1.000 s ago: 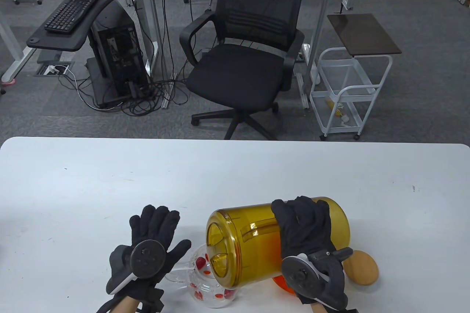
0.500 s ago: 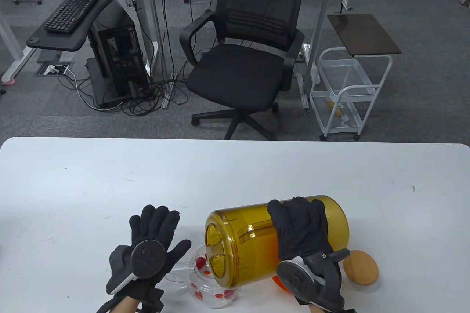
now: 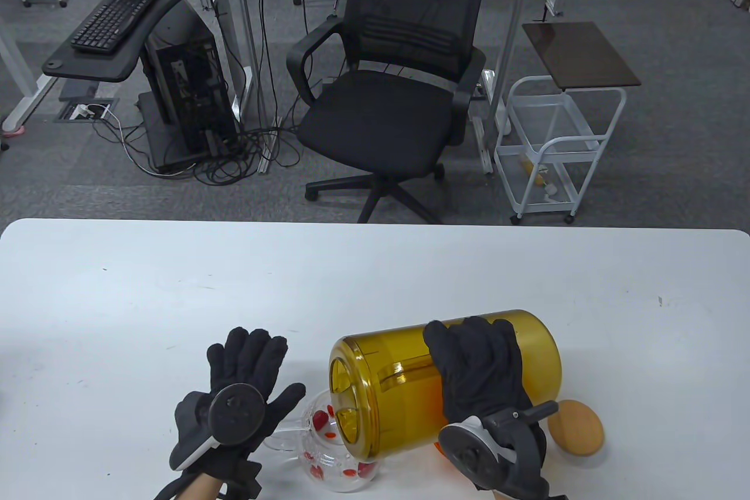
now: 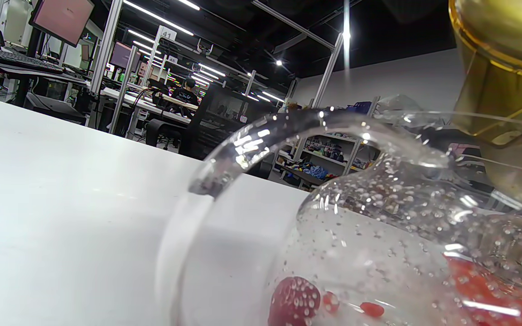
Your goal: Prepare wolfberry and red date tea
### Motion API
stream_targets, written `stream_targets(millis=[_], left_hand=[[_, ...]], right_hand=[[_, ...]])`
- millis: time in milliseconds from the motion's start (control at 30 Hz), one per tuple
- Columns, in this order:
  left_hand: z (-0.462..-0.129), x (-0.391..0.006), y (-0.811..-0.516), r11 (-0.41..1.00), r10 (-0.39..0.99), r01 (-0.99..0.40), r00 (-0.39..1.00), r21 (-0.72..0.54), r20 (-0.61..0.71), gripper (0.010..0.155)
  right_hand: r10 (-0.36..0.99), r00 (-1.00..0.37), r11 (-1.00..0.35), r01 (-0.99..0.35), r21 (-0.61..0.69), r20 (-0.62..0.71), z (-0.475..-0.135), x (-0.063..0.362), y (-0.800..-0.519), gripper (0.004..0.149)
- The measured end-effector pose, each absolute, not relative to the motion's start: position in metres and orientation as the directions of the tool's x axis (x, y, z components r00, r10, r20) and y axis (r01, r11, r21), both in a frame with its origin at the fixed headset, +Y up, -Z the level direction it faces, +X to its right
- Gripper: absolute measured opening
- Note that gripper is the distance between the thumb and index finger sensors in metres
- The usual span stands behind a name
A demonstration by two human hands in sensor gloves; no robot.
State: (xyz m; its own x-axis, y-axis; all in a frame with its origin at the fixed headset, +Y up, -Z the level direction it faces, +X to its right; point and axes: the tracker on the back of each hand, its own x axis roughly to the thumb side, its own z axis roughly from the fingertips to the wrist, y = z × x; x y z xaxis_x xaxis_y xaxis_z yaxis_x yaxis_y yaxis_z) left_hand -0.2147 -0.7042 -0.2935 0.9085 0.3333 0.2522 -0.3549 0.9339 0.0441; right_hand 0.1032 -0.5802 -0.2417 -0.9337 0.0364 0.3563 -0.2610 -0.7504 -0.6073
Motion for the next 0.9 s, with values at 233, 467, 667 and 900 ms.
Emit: stream_targets(millis=[233, 467, 667, 900], left_hand=[[-0.2934, -0.2147, -0.704, 0.934, 0.335, -0.356, 0.909, 0.043, 0.248, 0.079], [-0.2933, -0.2147, -0.7034, 0.934, 0.334, -0.355, 0.909, 0.044, 0.249, 0.079], [-0.2933, -0.2144, -0.7032, 0.934, 0.333, -0.354, 0.91, 0.042, 0.249, 0.079], [-0.2932, -0.2147, -0.7027, 0.934, 0.335, -0.355, 0.909, 0.043, 0.247, 0.079]], right_hand=[[0.025, -0.929, -0.745, -0.264, -0.613, 0.37, -0.2407, 0.102, -0.5804, 0.047], [0.01, -0.927, -0.741, -0.259, -0.62, 0.375, -0.2394, 0.1001, -0.5804, 0.048], [0.008, -0.926, -0.737, -0.26, -0.624, 0.377, -0.2392, 0.0998, -0.5808, 0.048], [0.009, -0.926, -0.735, -0.262, -0.626, 0.377, -0.239, 0.0997, -0.5809, 0.048]])
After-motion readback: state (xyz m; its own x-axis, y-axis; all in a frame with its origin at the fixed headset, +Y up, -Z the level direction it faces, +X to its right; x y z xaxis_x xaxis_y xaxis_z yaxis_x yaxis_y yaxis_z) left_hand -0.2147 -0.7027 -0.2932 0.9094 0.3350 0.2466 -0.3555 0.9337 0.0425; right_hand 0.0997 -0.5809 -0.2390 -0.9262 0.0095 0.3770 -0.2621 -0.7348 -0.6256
